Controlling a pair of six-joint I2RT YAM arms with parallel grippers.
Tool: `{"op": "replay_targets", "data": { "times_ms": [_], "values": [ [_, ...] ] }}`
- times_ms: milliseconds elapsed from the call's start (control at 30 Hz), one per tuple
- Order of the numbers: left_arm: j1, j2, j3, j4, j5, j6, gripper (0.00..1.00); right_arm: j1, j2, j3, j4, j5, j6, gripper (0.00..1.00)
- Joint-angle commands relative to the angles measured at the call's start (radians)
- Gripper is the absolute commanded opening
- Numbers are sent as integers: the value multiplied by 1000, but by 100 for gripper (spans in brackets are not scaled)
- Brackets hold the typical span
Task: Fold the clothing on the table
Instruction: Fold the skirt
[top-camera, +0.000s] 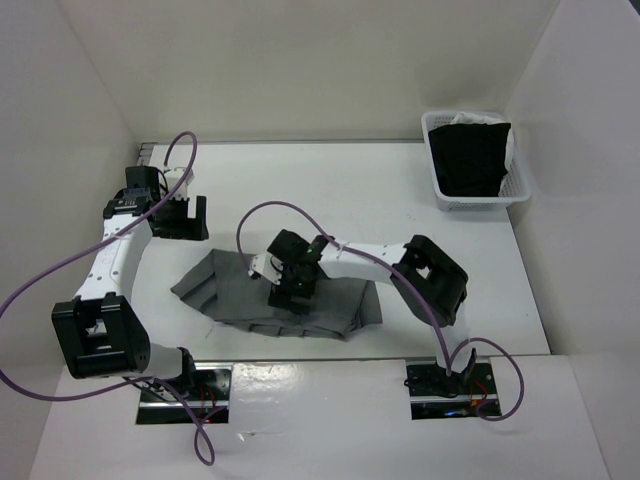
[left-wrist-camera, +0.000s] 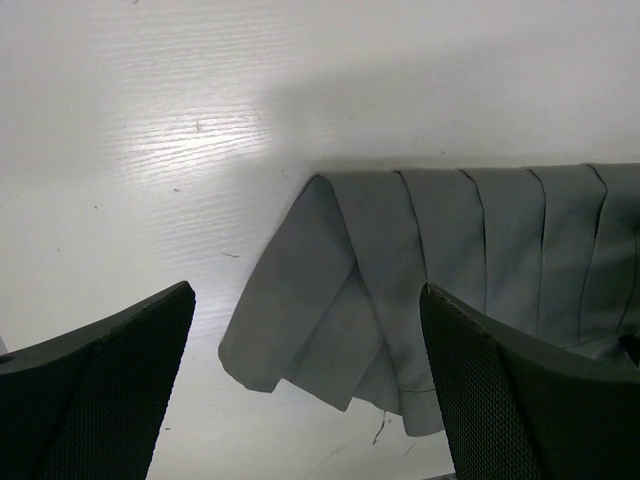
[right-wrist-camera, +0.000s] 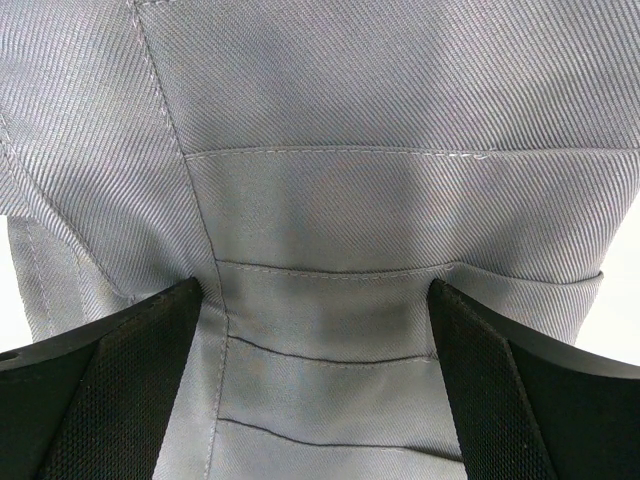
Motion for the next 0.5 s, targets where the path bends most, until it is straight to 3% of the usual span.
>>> {"op": "replay_targets", "data": {
  "times_ms": [0,467],
  "values": [
    [5,-26,-2,17,0,-14,99,-19,67,-27,-28,54,-87,98],
    [5,-17,-2,17,0,-14,99,-195,116,141,-100,54,-255,98]
  ]
}}
